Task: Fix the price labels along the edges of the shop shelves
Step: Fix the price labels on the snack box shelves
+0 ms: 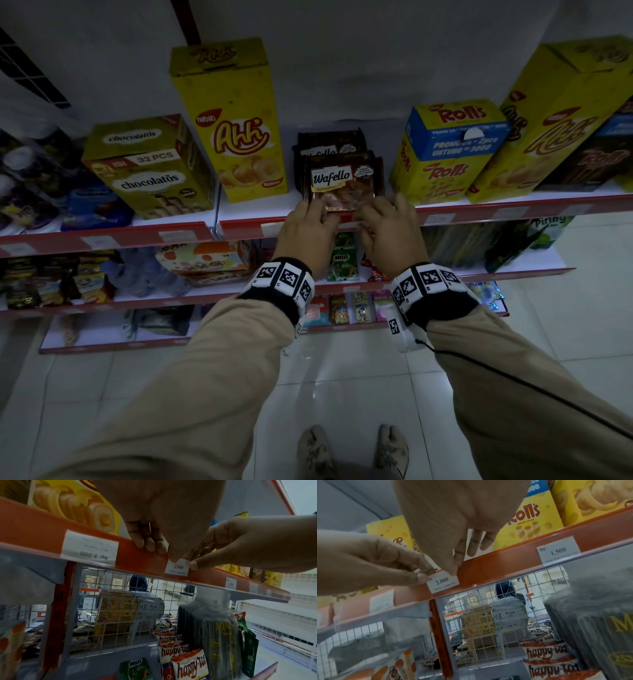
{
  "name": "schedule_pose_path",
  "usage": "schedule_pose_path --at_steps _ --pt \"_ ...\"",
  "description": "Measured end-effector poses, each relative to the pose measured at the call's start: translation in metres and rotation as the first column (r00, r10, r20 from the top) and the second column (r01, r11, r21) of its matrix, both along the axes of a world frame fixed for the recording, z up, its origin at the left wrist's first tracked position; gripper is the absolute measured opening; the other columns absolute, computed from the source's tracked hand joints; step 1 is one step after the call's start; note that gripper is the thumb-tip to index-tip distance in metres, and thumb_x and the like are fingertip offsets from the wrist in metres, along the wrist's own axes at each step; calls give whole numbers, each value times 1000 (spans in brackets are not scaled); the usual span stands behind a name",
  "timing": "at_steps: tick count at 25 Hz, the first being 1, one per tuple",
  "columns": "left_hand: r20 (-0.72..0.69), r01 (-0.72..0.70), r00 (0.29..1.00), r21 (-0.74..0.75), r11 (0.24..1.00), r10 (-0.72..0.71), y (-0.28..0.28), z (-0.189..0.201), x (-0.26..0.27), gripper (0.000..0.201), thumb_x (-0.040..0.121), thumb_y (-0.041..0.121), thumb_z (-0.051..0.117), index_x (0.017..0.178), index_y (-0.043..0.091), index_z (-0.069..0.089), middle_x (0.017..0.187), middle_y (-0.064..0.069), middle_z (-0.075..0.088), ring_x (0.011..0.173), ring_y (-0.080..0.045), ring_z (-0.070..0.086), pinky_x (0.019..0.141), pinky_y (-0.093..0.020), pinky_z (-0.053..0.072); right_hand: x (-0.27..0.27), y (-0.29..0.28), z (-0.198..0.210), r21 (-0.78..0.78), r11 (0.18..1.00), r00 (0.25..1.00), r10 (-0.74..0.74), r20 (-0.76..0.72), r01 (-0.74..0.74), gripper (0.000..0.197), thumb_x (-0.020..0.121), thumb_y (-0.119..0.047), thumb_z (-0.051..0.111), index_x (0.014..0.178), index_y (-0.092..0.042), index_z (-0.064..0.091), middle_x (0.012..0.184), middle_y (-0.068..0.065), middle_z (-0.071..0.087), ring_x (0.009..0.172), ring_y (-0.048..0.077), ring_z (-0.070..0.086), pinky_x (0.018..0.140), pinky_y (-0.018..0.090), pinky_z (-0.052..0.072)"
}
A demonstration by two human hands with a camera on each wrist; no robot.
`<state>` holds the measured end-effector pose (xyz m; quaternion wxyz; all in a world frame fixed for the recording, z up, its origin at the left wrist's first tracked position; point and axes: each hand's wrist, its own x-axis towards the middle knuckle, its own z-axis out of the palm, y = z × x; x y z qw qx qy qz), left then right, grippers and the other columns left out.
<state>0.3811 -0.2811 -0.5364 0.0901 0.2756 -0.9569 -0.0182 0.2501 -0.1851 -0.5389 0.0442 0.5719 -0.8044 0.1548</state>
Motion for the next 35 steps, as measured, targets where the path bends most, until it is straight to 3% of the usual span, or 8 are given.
schedule_pose_path --at_steps 5,8,12,17,22,27,31,35 --pt "-24 12 1000 -4 1000 -12 0 -3 3 23 88 12 56 110 7 59 110 -17 55 100 -35 49 82 -43 43 1 1 -2 77 997 999 18 -37 -15 24 89 -11 53 110 -6 64 117 16 58 108 35 46 86 42 40" --pt "-61 20 998 -6 1000 -20 0 -4 5 19 85 9 58 104 5 61 105 -18 56 95 -35 50 76 -42 43 1 2 -1 33 999 999 23 -27 -22 22 85 -6 58 106 -4 65 111 18 60 103 37 50 81 41 41" --pt "-38 15 999 9 1000 -15 -1 -4 4 23 83 8 59 106 7 62 108 -17 55 99 -35 49 78 -42 43 2 3 -1 42 999 1000 11 -23 -11 23 84 -6 59 106 -4 65 111 17 60 103 37 50 76 40 44" --pt "-40 5 999 39 999 -3 3 -3 7 37 78 1 59 115 7 57 113 -16 54 101 -34 48 81 -42 41 4 5 -4 28 1000 1000 -7 -2 7 29 85 -13 60 113 -6 60 114 17 57 107 36 47 82 42 44" --pt "-31 9 1000 100 995 -6 2 4 11 38 76 1 58 114 4 56 115 -17 52 104 -34 45 86 -39 37 4 9 -5 67 998 1000 -19 21 18 35 86 -20 59 120 -11 56 119 16 52 110 34 43 86 42 44" --pt "-28 35 999 134 990 -32 3 12 17 36 79 -3 53 115 -1 57 117 -21 52 105 -39 46 86 -47 42 5 7 0 42 999 998 -25 66 22 36 84 -19 61 118 -9 58 118 17 53 110 35 43 89 43 41" --pt "46 -47 998 102 994 43 5 9 32 51 84 4 53 134 11 48 132 -11 46 117 -32 41 93 -43 40 13 1 2 66 998 998 -7 64 3 41 83 -22 60 122 -11 56 124 15 49 114 35 40 91 43 37" --pt "72 -142 988 46 989 138 -2 7 57 53 85 9 52 137 11 44 136 -9 43 120 -31 40 92 -41 36 31 -14 4 57 997 996 41 75 -45 40 82 -25 60 121 -15 57 127 13 49 117 33 39 94 43 35"
